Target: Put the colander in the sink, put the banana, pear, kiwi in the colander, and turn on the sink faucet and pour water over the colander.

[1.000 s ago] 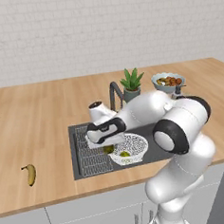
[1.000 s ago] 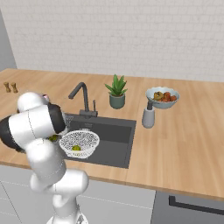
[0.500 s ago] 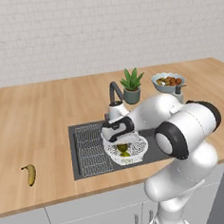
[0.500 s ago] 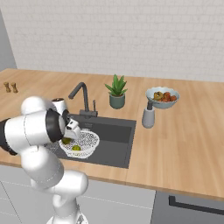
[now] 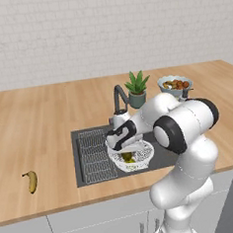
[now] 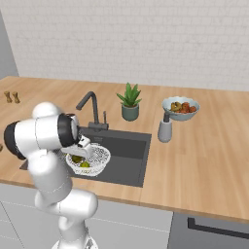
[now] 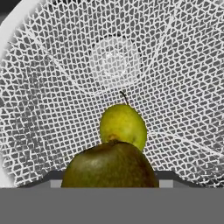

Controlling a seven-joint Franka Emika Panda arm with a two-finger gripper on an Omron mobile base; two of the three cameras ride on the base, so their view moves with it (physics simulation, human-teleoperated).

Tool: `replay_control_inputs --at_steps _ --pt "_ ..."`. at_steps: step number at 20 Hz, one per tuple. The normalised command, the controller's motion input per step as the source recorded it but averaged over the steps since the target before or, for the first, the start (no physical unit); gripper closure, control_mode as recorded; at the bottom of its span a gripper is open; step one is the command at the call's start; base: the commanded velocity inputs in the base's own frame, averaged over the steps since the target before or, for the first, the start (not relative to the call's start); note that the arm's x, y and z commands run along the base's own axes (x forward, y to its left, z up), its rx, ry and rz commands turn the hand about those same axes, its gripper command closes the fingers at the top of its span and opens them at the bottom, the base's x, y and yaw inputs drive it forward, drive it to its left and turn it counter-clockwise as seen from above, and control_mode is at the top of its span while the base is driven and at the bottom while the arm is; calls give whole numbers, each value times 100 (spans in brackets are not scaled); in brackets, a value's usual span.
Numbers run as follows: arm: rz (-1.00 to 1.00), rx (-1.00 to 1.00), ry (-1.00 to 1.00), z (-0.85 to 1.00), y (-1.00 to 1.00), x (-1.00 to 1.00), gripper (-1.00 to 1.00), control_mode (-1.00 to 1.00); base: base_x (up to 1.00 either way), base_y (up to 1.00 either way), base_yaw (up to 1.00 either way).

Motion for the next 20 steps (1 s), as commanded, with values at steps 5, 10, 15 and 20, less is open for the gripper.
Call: replay_control_inputs --at_steps 5,10,15,20 --pt "0 0 0 -24 0 5 100 -100 0 0 0" --pt "0 0 0 -30 0 3 100 -100 0 0 0" --pt "1 0 0 -12 0 6 100 -100 0 0 0" --pt "0 0 0 0 0 0 -100 -100 0 0 0"
